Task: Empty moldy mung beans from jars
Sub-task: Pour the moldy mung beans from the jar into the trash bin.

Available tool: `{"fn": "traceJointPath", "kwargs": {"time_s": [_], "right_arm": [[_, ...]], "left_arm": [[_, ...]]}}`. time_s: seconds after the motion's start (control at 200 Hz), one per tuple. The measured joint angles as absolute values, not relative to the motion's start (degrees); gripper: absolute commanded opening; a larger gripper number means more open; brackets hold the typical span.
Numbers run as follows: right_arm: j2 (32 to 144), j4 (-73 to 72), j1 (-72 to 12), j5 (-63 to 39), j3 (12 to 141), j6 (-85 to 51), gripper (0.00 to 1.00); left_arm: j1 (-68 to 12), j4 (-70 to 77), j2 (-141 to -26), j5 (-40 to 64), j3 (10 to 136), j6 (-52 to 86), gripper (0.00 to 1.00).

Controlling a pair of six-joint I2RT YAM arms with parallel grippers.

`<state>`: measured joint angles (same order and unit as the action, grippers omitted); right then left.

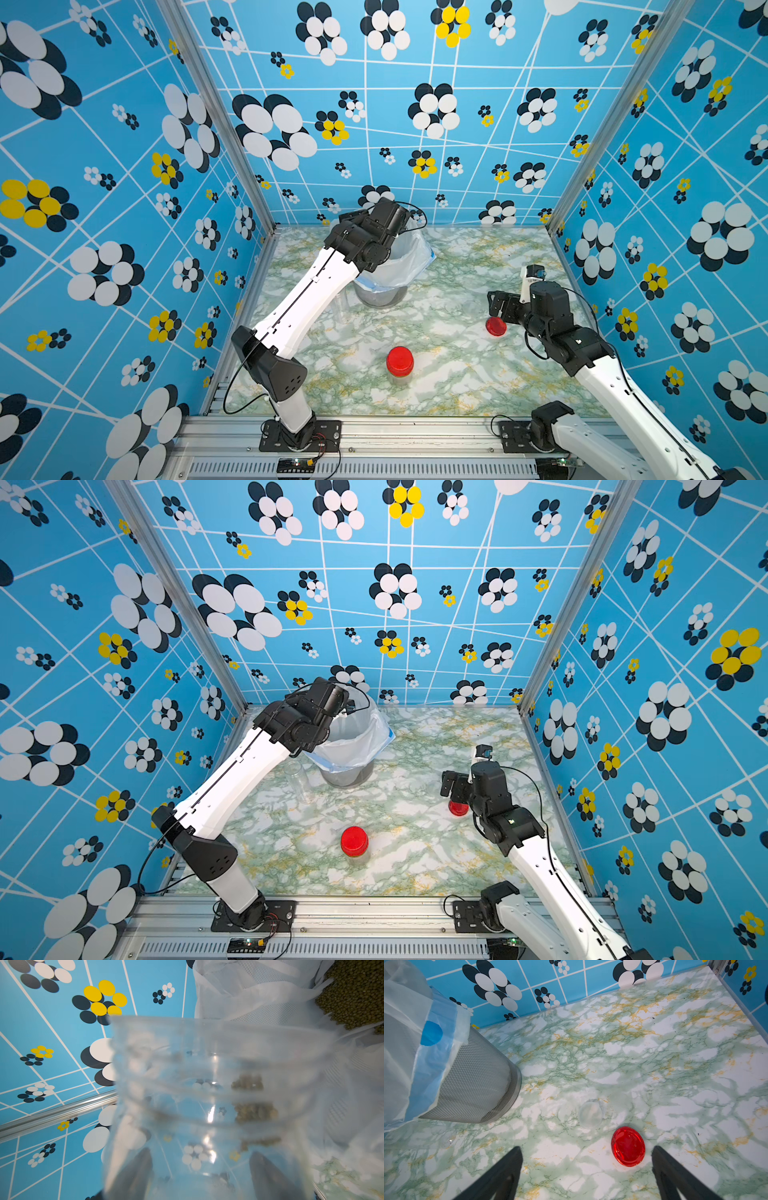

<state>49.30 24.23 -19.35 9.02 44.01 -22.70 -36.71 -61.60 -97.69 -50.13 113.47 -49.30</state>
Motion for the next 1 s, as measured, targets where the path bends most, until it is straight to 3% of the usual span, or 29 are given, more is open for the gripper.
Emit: {"fn": "traceJointPath", "kwargs": {"time_s": [0.195,0.415,0.72,0.999], "right_arm": [[49.3,24.25,-19.35,9.02,44.01,-22.68,0.99],[48.95,24.25,-19.35,9.06,44.01,-22.65,0.99],[48.42,24.25,-19.35,9.06,44.01,-22.65,0.99],[48.4,23.09,-19.35,3.81,44.1,-22.46,0.98]], "left_arm": [[-35.46,-65.67,-98.08,-44.84,112.68,-44.4,0.34],[-32.53,-70.15,-98.56,-30.06,123.48,-32.64,0.33],[-30.3,-75.5,-98.04,-16.19,125.4,-27.31,0.33],[-28.99,-79.0,-98.17,-12.14,129.03,-23.57,0.33]]}}
